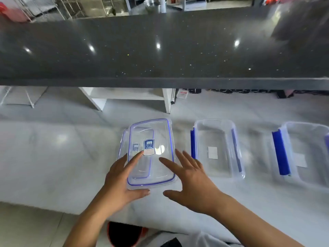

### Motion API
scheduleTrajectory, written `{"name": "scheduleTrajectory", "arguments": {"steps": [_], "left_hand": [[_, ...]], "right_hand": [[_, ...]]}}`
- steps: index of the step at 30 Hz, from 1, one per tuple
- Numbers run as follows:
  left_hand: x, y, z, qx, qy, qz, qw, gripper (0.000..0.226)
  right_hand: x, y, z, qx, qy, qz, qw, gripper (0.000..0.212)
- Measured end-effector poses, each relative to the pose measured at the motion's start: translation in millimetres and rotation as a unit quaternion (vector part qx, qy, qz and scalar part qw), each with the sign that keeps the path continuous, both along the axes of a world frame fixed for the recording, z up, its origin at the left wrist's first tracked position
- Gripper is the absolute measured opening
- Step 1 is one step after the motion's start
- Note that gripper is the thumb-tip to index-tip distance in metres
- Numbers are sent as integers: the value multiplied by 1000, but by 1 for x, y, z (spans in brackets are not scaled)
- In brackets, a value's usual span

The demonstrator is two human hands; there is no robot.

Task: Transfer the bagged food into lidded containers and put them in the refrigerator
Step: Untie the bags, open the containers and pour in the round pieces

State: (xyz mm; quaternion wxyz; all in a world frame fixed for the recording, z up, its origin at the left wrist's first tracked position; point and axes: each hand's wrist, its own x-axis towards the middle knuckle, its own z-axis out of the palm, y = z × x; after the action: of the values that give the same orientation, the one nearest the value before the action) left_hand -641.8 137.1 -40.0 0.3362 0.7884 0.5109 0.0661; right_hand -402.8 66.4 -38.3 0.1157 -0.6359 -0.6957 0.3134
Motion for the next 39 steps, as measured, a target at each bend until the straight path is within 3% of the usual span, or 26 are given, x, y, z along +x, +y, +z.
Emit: {"name": "scheduleTrajectory", "arguments": {"steps": [7, 10, 18, 23, 26, 31, 36, 39], "left_hand": [[-59, 56, -59, -7, 82, -34, 996, 105], [-67, 66, -74, 7, 112, -40, 993, 106], [-89, 87, -89, 17, 128, -33, 991, 109], [-85, 56, -76, -4, 162, 38, 986, 103], [-77, 13, -76, 48, 97, 47, 993, 99], [-27, -55, -73, 1, 28, -100, 995, 97], [32, -94, -78, -25, 83, -281, 956, 100], [69, -104, -80, -22, 128, -331, 935, 98]], "right_hand": [[-80, 51, -68, -83, -56, -34, 994, 93], [-99, 60, -83, -81, -115, -45, 989, 90], [-119, 65, -93, -54, -139, -64, 987, 82], [-110, 24, -109, -15, -132, -80, 988, 75], [-97, -8, -115, -17, -141, -74, 987, 73], [-62, -69, -105, -50, -144, -139, 979, 70], [-23, -135, -103, -82, -142, -278, 947, 72], [0, -185, -107, -92, -158, -301, 936, 71]]}}
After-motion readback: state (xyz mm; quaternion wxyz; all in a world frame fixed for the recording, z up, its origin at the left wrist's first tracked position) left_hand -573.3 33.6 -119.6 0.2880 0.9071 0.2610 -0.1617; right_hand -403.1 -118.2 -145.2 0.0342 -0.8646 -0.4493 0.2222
